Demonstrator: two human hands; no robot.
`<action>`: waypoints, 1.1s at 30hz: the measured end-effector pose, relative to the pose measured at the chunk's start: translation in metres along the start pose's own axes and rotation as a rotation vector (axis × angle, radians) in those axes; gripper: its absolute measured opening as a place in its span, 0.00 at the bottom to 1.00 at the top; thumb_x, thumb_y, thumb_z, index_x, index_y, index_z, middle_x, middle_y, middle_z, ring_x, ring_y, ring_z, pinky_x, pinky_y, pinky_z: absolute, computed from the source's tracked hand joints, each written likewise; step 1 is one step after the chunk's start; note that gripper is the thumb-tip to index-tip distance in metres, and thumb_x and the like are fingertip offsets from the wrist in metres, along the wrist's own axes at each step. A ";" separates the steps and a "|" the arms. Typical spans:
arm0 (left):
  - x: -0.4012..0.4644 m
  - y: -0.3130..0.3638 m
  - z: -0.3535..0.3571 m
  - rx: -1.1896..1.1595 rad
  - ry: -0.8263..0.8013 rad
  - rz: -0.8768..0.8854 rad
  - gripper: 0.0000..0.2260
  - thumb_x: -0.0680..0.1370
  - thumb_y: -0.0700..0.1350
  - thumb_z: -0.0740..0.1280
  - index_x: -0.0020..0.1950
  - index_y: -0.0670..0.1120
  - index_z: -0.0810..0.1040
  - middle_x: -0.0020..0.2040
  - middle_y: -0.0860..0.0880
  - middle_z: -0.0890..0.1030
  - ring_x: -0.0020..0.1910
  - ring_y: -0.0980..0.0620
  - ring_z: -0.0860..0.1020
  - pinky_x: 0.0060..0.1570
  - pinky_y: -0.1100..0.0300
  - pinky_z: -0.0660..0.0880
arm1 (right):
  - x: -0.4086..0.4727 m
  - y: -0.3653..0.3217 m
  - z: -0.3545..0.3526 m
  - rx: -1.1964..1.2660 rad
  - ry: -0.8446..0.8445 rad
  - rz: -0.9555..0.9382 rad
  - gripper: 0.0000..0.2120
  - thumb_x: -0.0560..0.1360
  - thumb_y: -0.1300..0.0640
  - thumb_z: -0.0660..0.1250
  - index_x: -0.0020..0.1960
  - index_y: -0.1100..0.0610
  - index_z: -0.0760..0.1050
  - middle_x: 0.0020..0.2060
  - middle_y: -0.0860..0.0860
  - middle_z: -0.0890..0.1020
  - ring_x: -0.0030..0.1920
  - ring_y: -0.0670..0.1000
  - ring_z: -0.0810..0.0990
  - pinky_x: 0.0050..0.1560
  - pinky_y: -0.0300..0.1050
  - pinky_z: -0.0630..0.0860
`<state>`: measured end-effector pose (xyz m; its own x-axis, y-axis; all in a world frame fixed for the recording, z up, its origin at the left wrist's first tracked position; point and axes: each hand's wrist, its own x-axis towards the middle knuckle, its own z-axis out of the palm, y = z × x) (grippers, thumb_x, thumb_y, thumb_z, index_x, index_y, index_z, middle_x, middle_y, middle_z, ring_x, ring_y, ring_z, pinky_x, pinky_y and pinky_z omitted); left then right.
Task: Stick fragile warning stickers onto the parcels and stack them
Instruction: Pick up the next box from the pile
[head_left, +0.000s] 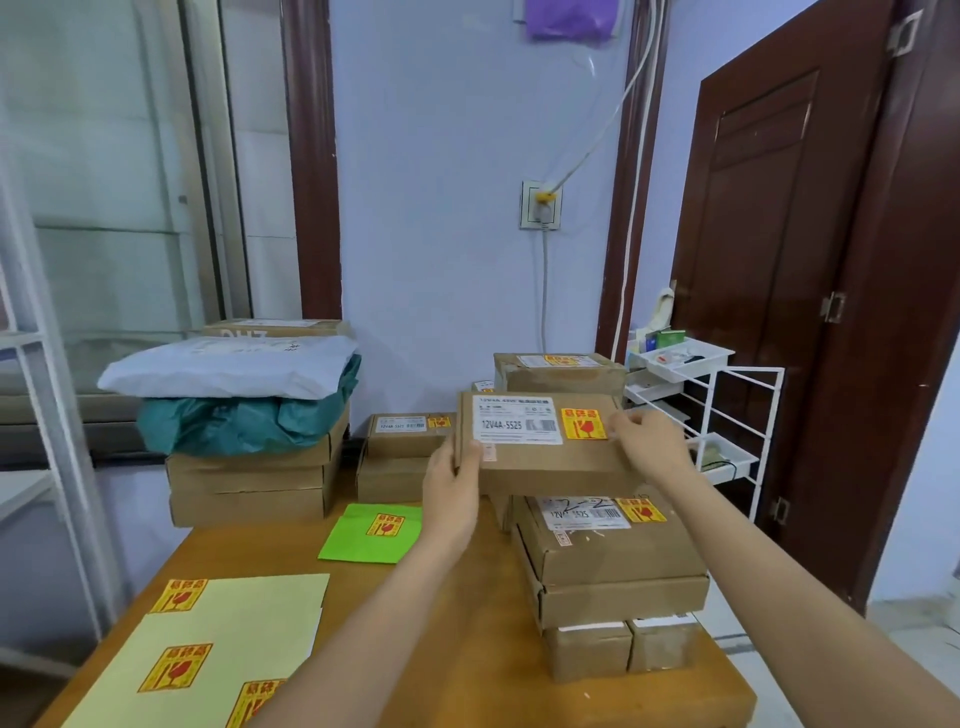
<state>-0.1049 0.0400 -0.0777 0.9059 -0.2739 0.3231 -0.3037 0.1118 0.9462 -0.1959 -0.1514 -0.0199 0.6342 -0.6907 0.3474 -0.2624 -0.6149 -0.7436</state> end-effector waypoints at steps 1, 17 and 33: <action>0.001 -0.001 -0.006 -0.076 0.012 -0.033 0.14 0.82 0.50 0.58 0.67 0.55 0.71 0.61 0.53 0.77 0.60 0.53 0.75 0.61 0.51 0.74 | -0.002 -0.008 0.005 0.027 -0.008 -0.018 0.15 0.78 0.54 0.60 0.35 0.59 0.67 0.29 0.53 0.67 0.30 0.52 0.64 0.31 0.45 0.57; 0.059 -0.037 -0.097 -0.436 0.408 -0.415 0.14 0.78 0.44 0.66 0.58 0.43 0.65 0.51 0.45 0.72 0.51 0.47 0.73 0.54 0.48 0.75 | -0.010 -0.073 0.127 0.306 -0.142 -0.182 0.11 0.79 0.55 0.61 0.58 0.59 0.73 0.50 0.56 0.79 0.55 0.56 0.76 0.53 0.47 0.70; 0.116 -0.095 -0.090 -0.302 0.438 -0.370 0.13 0.80 0.49 0.63 0.59 0.44 0.66 0.57 0.46 0.71 0.54 0.47 0.72 0.52 0.49 0.76 | 0.022 -0.073 0.236 0.456 0.160 0.144 0.19 0.77 0.64 0.60 0.68 0.62 0.67 0.64 0.58 0.72 0.67 0.58 0.65 0.66 0.50 0.64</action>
<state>0.0559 0.0839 -0.1312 0.9907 0.0620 -0.1212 0.0904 0.3663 0.9261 0.0089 -0.0313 -0.0929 0.4860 -0.8282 0.2792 0.0277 -0.3047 -0.9520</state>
